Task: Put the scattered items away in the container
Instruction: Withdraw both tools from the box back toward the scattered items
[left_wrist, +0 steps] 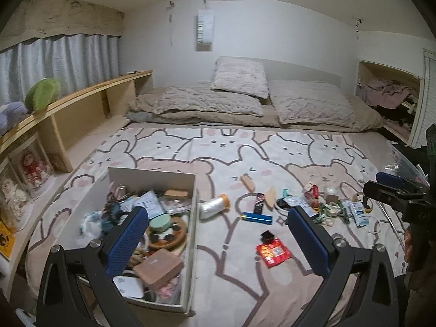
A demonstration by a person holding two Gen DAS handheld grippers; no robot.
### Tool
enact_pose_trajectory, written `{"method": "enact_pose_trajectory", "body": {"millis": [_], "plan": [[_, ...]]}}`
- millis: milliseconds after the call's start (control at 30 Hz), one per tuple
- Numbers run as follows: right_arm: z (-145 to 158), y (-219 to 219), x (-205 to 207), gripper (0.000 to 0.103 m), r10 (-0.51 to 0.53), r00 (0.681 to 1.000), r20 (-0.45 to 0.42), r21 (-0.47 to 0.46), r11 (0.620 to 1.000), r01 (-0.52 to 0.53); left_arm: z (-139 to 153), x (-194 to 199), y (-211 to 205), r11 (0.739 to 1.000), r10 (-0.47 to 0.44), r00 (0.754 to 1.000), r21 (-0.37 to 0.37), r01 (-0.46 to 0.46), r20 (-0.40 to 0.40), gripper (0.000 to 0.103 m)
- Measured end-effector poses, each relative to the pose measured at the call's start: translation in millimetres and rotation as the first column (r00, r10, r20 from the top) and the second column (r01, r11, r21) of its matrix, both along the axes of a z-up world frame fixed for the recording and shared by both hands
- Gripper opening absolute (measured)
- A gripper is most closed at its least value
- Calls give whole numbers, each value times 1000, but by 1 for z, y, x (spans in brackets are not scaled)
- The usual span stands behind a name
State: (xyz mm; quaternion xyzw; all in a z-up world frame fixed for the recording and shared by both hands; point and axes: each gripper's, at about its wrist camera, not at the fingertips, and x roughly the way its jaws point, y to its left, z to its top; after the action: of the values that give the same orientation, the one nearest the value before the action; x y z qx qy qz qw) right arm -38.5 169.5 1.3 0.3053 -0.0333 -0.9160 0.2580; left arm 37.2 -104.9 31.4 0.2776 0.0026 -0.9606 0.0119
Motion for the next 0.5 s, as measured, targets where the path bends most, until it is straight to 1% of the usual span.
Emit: {"method": "enact_pose_trajectory", "body": {"millis": [167,267,400,500], "plan": [[-2,23,-3,103,-39,999,-6,8,999,39,-3,-9,20,1000,-21,1000,-8,21,3,103],[-3,36,-4,103,-63,998,-9,15,998,63,-4,-12,31,999,-27,1000,-30,27,-11,103],[-6,51,-5,103,-90,996,-8,21,996,91,-5,-19,40,999,-54,998,-6,54,-11,103],[-10,63,-5,103,-108,994,-3,21,994,108,-6,-24,47,998,-58,998,-4,58,-14,103]]}}
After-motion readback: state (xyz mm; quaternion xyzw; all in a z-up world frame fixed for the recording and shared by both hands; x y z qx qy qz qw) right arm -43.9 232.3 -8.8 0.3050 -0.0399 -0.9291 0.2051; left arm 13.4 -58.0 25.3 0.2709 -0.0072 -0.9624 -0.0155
